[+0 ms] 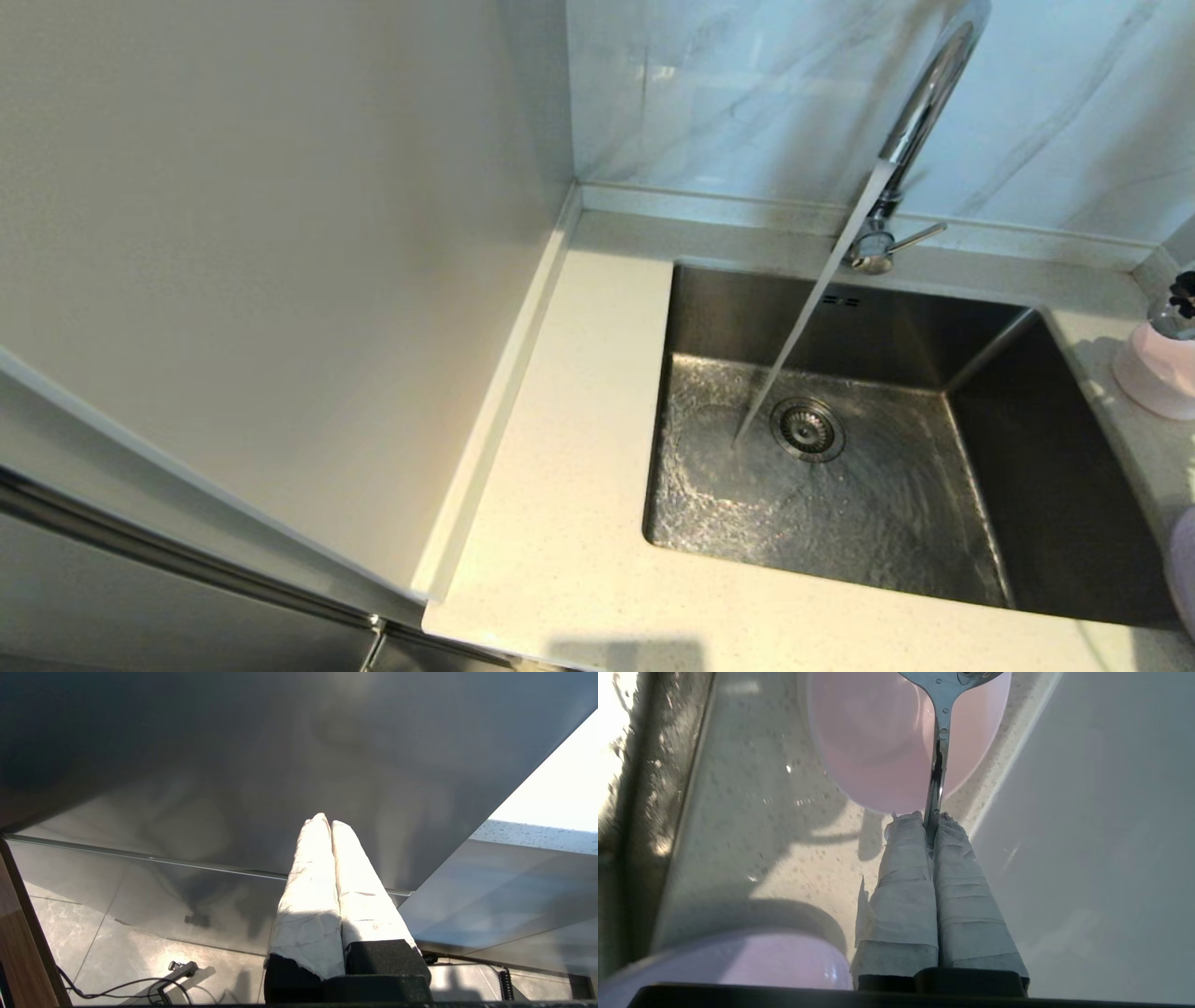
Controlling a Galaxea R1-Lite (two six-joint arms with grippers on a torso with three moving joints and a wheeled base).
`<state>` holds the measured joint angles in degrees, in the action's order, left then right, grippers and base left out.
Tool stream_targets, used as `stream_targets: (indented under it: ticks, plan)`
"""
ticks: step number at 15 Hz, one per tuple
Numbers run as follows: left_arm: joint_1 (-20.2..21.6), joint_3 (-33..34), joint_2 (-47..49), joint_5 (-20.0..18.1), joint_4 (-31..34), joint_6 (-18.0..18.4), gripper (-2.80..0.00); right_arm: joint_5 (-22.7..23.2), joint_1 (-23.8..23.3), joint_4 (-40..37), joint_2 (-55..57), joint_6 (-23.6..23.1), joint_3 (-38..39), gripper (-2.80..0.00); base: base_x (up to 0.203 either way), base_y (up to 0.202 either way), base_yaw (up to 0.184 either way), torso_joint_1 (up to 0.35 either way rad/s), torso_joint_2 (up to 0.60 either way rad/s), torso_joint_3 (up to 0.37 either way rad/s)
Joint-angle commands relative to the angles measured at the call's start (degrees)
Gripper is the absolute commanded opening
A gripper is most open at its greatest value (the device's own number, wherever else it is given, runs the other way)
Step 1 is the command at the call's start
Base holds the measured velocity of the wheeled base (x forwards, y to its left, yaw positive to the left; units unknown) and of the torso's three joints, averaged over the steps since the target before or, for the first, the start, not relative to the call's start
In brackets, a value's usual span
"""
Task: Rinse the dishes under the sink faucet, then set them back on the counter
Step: Place the spoon on the bowl
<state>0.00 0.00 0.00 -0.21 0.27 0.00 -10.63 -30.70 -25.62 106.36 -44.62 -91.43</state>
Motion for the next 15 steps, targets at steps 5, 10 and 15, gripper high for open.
stream_targets:
  ticks: [5, 10, 15]
  plan:
    - [0.0, 0.0, 0.0, 0.0, 0.0, 0.0, -2.80, -0.3, 2.0, 0.3, 4.0, 6.6, -5.4, -2.80, 0.000, 0.000, 0.000, 0.000, 0.00, 0.000]
    - [0.0, 0.0, 0.0, 0.0, 0.0, 0.0, -2.80, -0.4, 1.8, 3.4, 6.5, 6.2, -6.7, -2.80, 0.000, 0.000, 0.000, 0.000, 0.00, 0.000]
    - [0.0, 0.0, 0.0, 0.0, 0.0, 0.0, -2.80, -0.5, 1.7, 3.4, 7.0, 4.1, -6.7, -2.80, 0.000, 0.000, 0.000, 0.000, 0.00, 0.000]
